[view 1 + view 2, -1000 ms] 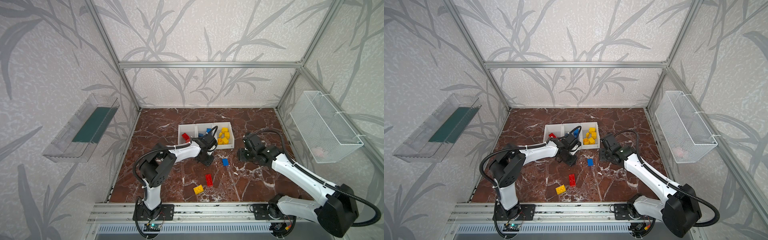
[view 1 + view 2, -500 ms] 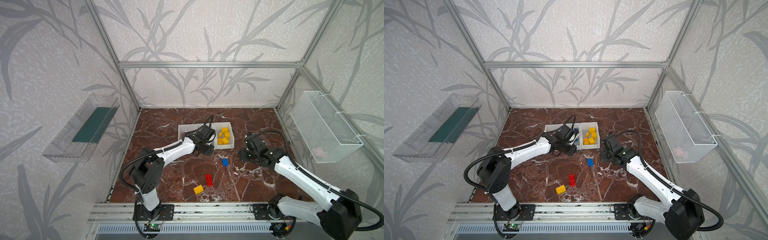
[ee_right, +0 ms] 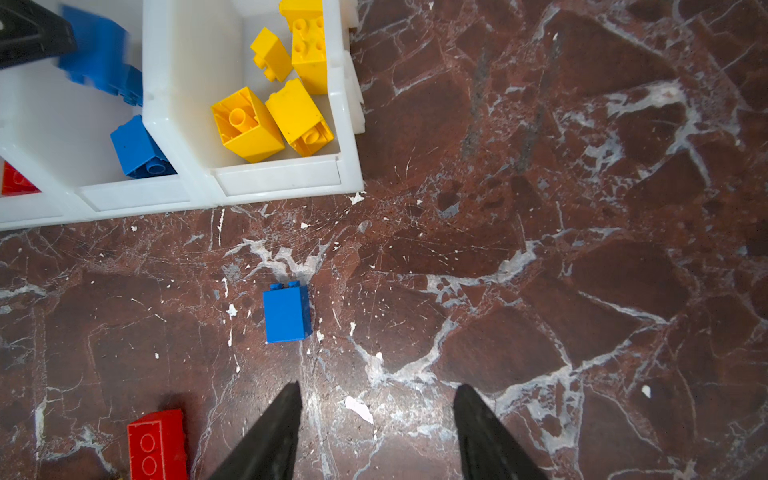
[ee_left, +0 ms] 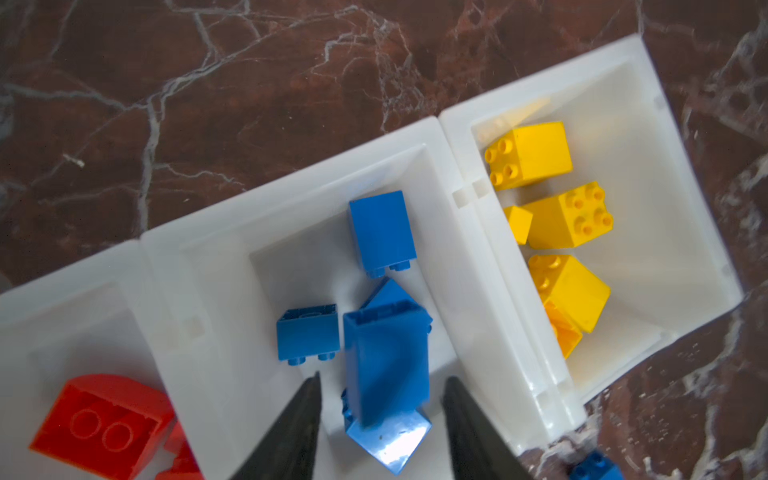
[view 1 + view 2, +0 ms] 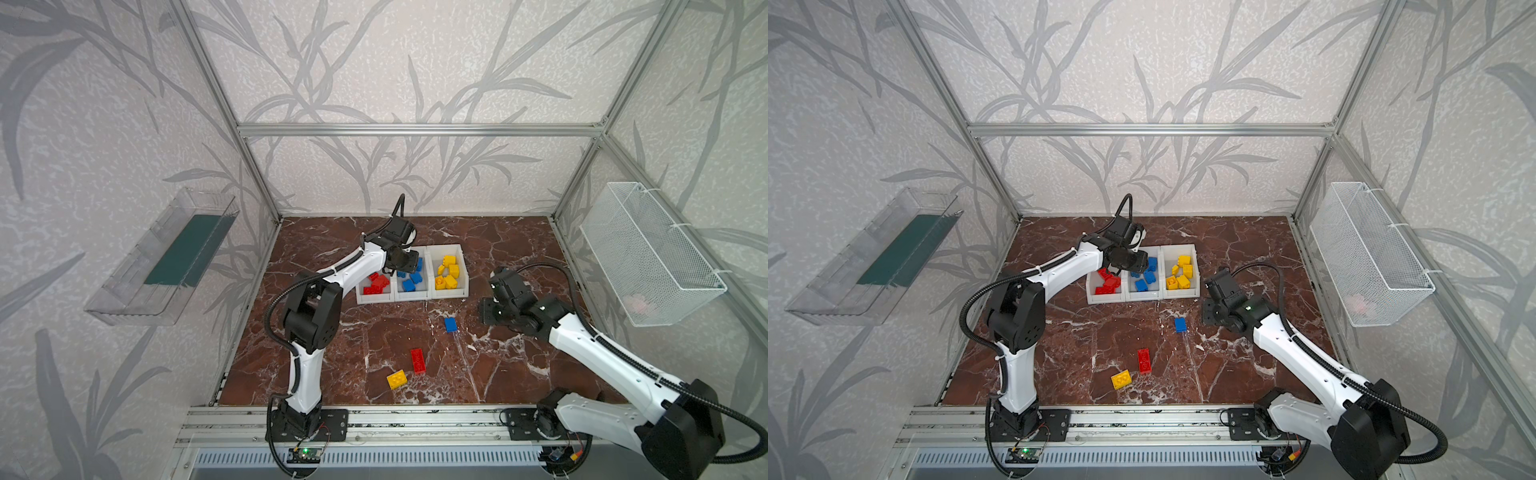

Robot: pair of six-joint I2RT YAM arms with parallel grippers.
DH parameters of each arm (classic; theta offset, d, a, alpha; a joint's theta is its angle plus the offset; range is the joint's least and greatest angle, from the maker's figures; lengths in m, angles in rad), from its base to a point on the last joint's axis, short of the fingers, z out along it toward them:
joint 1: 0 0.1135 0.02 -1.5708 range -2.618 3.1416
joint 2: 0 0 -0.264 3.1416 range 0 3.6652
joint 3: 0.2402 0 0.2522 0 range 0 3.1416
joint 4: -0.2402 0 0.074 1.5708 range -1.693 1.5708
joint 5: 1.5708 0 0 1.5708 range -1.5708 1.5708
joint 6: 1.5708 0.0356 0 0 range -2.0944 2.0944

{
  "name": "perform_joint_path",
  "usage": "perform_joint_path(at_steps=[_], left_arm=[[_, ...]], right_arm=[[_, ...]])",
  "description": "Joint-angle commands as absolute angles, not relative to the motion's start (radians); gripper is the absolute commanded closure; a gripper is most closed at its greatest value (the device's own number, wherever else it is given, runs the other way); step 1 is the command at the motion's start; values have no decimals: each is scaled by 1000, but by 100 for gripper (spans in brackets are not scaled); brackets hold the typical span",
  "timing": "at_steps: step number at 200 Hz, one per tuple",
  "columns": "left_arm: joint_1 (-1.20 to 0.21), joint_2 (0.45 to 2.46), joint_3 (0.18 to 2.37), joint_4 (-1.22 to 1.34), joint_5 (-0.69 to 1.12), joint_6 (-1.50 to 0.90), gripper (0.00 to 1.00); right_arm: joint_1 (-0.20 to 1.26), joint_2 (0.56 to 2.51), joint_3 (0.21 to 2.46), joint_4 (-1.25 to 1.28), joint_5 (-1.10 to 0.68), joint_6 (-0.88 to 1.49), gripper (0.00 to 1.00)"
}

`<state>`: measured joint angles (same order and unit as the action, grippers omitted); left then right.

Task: Sort the legos into containers by color
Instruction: Place the lego in the container, then pick up the lego from the center of the table.

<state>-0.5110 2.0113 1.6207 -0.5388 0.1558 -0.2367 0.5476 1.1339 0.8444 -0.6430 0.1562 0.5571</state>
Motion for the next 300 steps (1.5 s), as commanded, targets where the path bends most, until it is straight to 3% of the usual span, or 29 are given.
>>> perform_joint_path(at_steps=[1,49,121,192,300], left_arm=[[-515,1994,1655,-571,168,-240,38],[-516,1904,1582,-541,140,-253,37],[-505,1660,1304,-506,42,-301,36],[-499,1439,993,-418,4,-426,35],[-497,1253,817,-430,-60,-476,33]], right_arm=[[545,1112,834,-662,164,565,40],[544,1118,835,-665,172,557,40],[547,1170,839,-682,130,529,40],[663,1395,919,-635,90,520,40],[767,1692,1055,-619,101,507,42]])
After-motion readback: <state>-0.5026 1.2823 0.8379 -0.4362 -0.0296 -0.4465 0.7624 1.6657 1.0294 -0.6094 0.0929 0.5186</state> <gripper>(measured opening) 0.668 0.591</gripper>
